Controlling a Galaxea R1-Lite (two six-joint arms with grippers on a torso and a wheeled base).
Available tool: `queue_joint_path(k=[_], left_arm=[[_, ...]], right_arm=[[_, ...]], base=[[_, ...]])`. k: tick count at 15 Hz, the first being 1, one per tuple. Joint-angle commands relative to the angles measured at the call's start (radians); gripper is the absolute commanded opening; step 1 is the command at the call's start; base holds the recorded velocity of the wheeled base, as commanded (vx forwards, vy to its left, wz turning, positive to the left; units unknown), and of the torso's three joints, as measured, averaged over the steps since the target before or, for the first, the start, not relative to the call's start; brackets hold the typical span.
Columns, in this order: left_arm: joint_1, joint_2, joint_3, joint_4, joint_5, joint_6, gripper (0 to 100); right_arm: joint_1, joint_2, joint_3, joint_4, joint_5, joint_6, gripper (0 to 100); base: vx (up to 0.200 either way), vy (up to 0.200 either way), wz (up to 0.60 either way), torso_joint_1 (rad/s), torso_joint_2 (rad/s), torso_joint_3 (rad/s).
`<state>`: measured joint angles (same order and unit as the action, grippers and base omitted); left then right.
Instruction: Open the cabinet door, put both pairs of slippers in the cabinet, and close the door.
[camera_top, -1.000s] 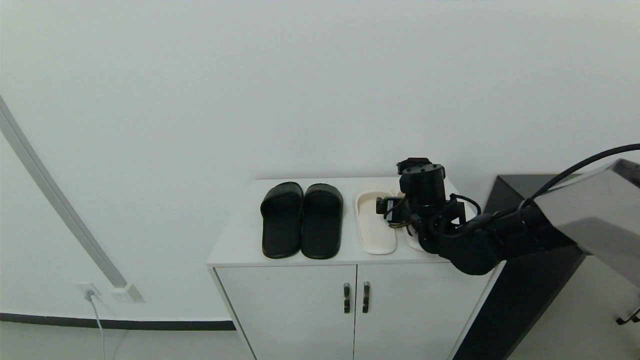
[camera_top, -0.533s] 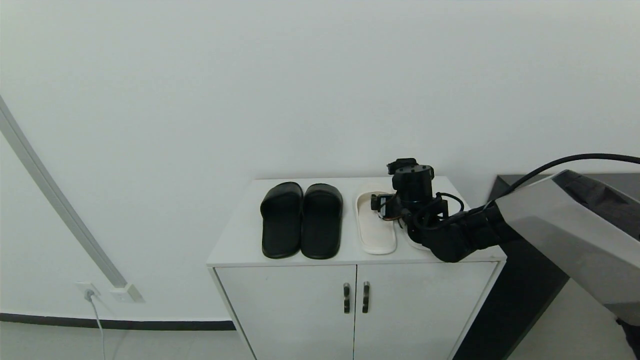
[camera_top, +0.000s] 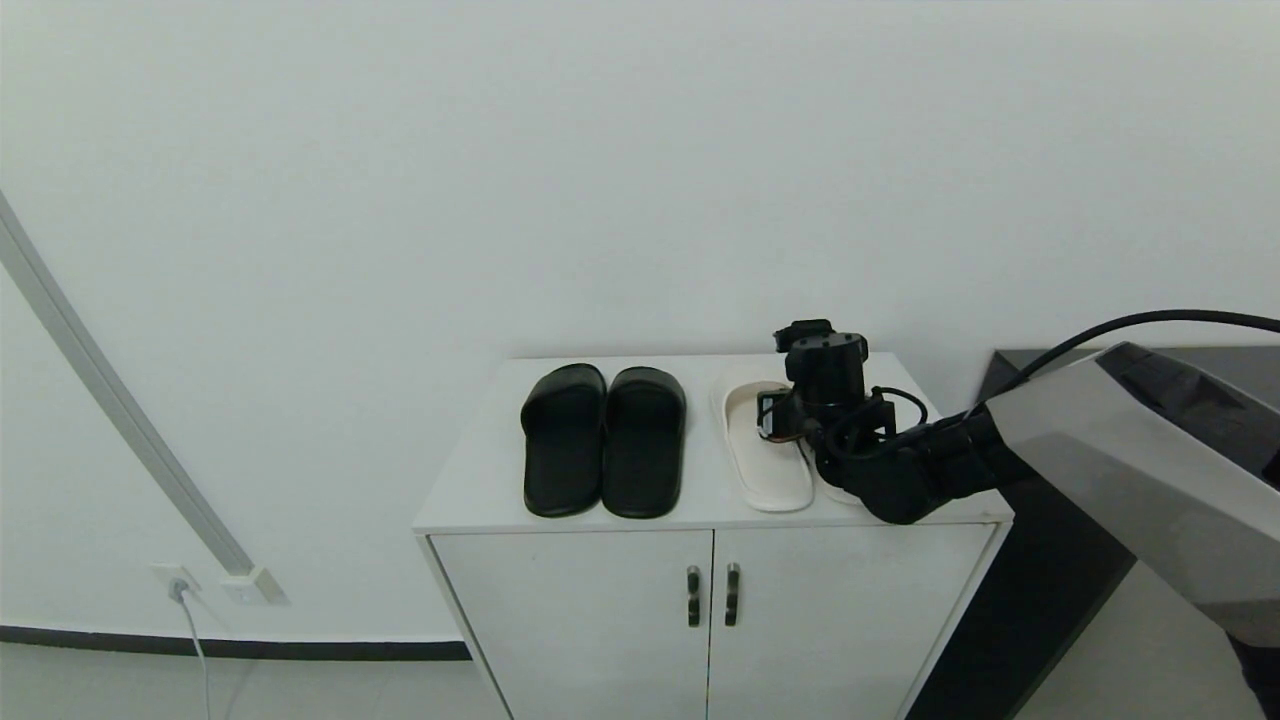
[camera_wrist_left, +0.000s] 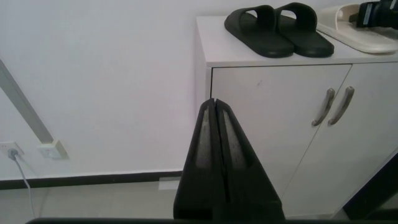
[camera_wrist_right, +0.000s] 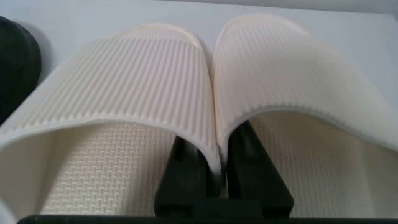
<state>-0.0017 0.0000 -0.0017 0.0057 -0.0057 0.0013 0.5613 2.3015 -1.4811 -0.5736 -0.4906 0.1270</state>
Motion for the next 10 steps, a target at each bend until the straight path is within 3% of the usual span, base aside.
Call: queue_joint_path(k=[1,3,7,10], left_arm=[[0.0,0.0,0.0,0.0,0.0,0.0,0],[0.0,0.002,0.0,0.0,0.0,0.0,0],[0.0,0.0,0.0,0.0,0.0,0.0,0],[0.0,0.0,0.0,0.0,0.0,0.002,0]], right_arm=[[0.005,-0.111,0.071,-0.002,0.004,0.0,0],[0.028,-0.221,0.159,-0.002,0.041,-0.001,0],[0.157,-0.54,0.466,0.001,0.218,-0.047,0],[0.215,-0.675,0.61,0.005,0.313,-0.049,0]], base=[[0.0,0.0,0.0,0.0,0.0,0.0],[0.0,0.0,0.0,0.0,0.0,0.0],[0.0,0.0,0.0,0.0,0.0,0.0],[0.0,0.0,0.0,0.0,0.0,0.0]])
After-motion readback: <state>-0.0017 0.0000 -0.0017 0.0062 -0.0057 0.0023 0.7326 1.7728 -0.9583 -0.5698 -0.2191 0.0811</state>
